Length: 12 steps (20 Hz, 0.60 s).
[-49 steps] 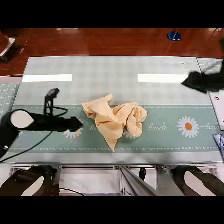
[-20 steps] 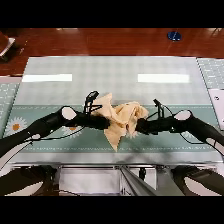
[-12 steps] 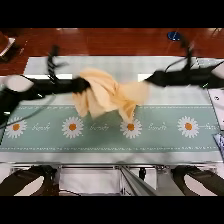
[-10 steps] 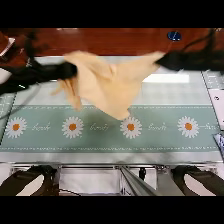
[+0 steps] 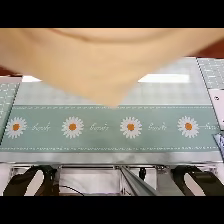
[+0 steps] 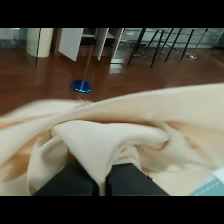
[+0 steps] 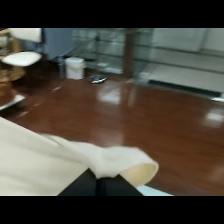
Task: Fold the shirts.
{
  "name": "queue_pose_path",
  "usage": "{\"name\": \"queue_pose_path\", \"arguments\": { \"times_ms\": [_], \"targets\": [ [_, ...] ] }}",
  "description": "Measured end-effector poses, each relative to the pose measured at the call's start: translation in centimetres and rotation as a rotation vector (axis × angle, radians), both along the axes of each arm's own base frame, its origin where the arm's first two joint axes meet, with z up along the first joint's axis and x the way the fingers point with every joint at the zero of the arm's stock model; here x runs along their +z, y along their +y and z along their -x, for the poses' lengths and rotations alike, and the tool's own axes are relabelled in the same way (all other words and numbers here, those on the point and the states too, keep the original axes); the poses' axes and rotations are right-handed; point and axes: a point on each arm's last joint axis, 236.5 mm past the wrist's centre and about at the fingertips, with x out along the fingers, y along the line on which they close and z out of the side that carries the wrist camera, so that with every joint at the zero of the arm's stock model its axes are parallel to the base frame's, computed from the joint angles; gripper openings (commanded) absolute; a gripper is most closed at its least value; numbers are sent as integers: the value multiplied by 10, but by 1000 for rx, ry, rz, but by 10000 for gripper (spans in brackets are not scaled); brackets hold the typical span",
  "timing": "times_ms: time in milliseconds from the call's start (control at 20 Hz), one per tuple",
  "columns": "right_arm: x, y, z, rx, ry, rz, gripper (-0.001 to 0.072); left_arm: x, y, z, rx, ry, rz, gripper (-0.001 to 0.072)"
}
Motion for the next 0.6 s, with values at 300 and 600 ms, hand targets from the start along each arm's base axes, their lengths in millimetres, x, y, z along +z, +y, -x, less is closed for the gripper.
{"name": "queue_pose_path", "arguments": {
  "times_ms": [300, 600],
  "targets": [
    [-55, -35, 15, -153, 175, 50, 21, -82, -12, 43, -58, 222, -71, 16],
    [-200, -49, -50, -200, 553, 59, 20, -236, -44, 41, -197, 610, 78, 16]
  ]
}}
